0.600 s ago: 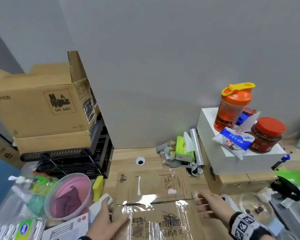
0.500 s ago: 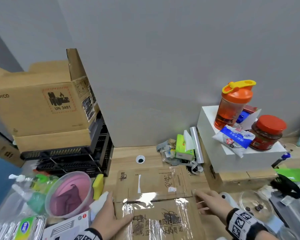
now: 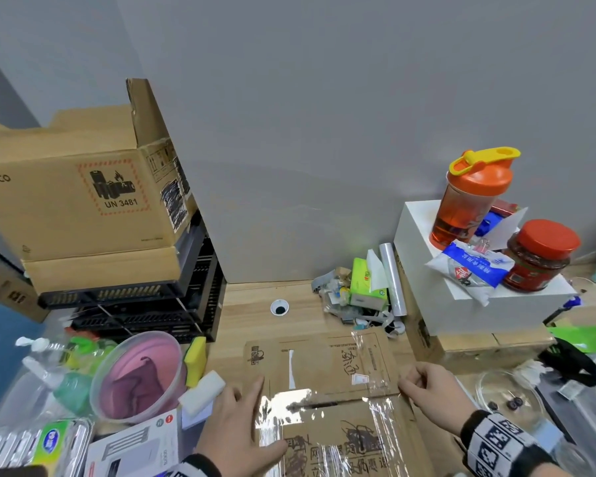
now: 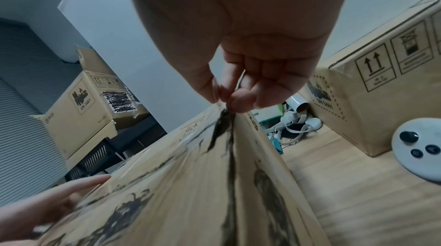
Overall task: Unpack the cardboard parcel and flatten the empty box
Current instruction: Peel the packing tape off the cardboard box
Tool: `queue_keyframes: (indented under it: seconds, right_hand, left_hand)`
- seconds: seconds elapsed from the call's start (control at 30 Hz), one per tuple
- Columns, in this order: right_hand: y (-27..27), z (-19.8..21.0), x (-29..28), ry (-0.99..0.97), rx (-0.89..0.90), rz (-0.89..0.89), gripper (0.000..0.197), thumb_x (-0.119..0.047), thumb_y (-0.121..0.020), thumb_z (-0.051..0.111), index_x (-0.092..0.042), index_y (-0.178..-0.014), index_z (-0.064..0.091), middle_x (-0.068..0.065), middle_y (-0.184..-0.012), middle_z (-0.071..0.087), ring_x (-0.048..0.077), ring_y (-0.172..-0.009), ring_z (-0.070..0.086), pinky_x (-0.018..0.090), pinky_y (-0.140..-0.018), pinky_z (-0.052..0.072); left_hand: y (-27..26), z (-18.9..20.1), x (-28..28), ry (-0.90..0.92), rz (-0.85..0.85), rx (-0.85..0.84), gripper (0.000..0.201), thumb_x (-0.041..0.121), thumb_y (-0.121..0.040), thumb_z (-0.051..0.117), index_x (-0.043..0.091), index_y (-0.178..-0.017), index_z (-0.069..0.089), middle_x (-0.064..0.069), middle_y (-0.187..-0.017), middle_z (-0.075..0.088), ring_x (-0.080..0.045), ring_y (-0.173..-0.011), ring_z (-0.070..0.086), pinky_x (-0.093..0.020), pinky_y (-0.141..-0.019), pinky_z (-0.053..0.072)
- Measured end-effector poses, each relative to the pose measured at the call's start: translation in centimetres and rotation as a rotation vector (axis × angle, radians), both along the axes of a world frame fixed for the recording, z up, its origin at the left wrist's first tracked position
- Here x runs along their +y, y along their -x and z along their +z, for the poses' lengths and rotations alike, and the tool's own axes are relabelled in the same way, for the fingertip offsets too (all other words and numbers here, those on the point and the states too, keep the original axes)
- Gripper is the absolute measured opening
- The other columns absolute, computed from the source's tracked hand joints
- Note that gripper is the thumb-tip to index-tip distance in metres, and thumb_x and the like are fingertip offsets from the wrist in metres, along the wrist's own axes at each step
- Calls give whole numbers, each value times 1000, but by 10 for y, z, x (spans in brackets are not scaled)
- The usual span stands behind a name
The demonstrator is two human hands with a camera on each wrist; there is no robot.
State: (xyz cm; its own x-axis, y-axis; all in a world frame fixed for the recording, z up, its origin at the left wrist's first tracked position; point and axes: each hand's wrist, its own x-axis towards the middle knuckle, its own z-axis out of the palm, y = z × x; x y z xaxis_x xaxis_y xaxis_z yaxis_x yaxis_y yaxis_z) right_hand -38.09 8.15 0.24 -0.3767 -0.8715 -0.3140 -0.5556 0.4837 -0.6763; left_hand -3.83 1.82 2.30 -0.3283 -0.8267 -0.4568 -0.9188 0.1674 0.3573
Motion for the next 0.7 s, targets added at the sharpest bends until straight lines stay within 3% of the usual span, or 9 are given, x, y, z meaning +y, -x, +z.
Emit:
queue_keyframes:
  seconds: [0.07,0.13,0.2,0.3,0.4,0.5,0.63,0.7]
  right_hand:
    - [0,0,0,6,-5,2,27,-26,-85,67,-11,-65,58,-2,-57,57,10,-55,52,25,-59,44]
    - [0,1,1,14,-16,8,25,-24,-85,67,-14,-64,57,-3,-57,56,9,-55,52,25,-60,45]
    - [-1,3,1,19,-1,27,25,-24,-85,67,-15,-64,57,-5,-58,55,8,-56,51,24,-60,44]
    - [-3,7,3,24,57,74,24,-27,-85,65,-19,-65,57,-6,-60,55,7,-58,50,21,-60,42]
    - [-7,15,5,21,140,151,24,-30,-87,62,-25,-64,54,-7,-61,57,4,-58,51,18,-58,42]
    - [-9,23,4,16,201,187,22,-31,-87,59,-24,-66,55,-7,-61,57,4,-59,52,16,-56,42]
    - [-8,20,3,36,117,221,19,-31,-85,59,-21,-69,58,-4,-64,60,7,-62,54,26,-63,49]
    - [-11,21,1,51,75,233,20,-29,-85,61,-24,-66,55,-6,-61,58,6,-60,53,25,-62,47]
  left_hand:
    - [12,8,-3,142,-103,-79,112,79,-60,54,34,-156,18,-5,-152,25,-24,-145,24,-40,-119,30]
    - [35,15,-6,194,-241,-19,97,73,-67,53,30,-150,28,-2,-159,20,-24,-150,19,-44,-123,25]
    - [66,18,-9,199,-389,75,86,64,-76,57,28,-149,29,1,-163,18,-22,-151,17,-45,-125,21]
    - [122,15,-13,165,-552,136,86,53,-86,63,21,-155,23,0,-167,15,-22,-154,13,-38,-123,11]
    - [160,2,-15,180,-660,87,83,55,-86,66,18,-151,32,-6,-165,20,-27,-153,15,-43,-124,16]
    - [172,-12,-17,202,-654,36,82,63,-83,63,22,-148,35,-7,-162,24,-30,-150,19,-47,-122,23]
    - [174,-25,-18,194,-616,64,84,66,-80,64,30,-150,34,-4,-163,21,-28,-150,19,-48,-121,26]
    - [174,-27,-19,195,-608,78,85,66,-79,66,31,-150,34,-3,-164,20,-27,-150,18,-47,-121,24]
